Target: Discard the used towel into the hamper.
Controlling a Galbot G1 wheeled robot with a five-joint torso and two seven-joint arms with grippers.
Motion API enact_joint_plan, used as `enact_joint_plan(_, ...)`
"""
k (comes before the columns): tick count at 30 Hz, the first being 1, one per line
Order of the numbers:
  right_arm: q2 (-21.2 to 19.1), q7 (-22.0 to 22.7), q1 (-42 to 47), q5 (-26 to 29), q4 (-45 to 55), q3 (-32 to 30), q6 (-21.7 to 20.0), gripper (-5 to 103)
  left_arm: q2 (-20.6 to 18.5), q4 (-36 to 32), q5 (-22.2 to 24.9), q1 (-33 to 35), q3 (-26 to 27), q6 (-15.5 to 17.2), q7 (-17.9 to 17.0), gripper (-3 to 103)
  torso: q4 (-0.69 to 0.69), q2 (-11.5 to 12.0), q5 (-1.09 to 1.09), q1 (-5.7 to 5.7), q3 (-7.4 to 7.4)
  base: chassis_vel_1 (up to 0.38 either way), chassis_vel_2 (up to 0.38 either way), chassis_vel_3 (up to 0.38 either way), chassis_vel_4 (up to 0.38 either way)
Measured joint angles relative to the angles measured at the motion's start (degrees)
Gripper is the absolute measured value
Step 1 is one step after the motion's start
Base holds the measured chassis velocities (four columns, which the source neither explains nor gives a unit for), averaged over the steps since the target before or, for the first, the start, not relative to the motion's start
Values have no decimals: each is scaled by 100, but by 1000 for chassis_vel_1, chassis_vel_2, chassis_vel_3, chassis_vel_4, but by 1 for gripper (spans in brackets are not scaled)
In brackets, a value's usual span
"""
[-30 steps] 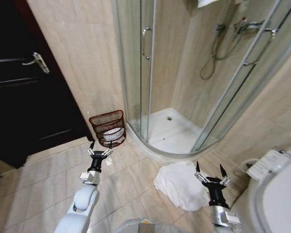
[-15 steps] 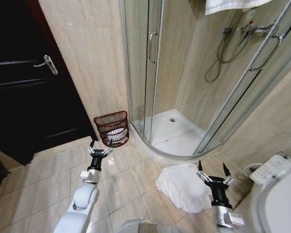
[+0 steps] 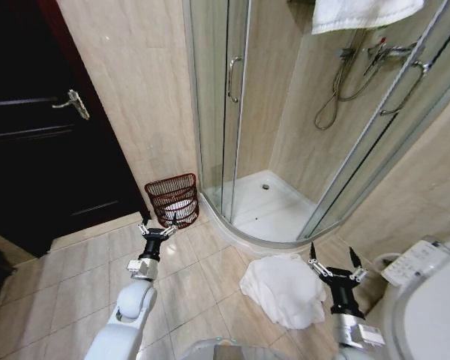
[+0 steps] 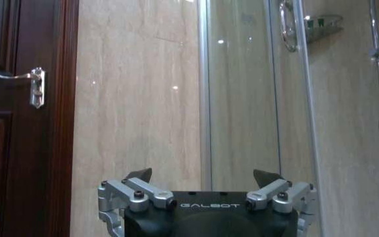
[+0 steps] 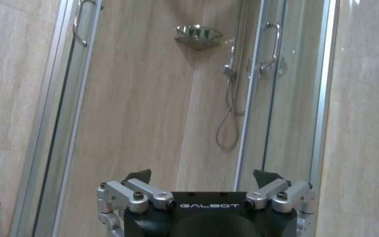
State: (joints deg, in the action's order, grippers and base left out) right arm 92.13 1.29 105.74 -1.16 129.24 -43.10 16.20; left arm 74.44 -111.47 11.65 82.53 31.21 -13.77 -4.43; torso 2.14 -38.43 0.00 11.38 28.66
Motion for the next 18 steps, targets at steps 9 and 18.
enact_joint_plan(9,0,5,-90,-2,218,-9,-189,100,-24,-172,47,-39,6,108,63,100,0,-192,0,86,105,0,0,0,0)
enact_joint_plan(18,0,4,-152,30,602,-34,-502,100,45,-468,33,-11,2,235,129,100,0,-432,0,180,251,0,0,0,0)
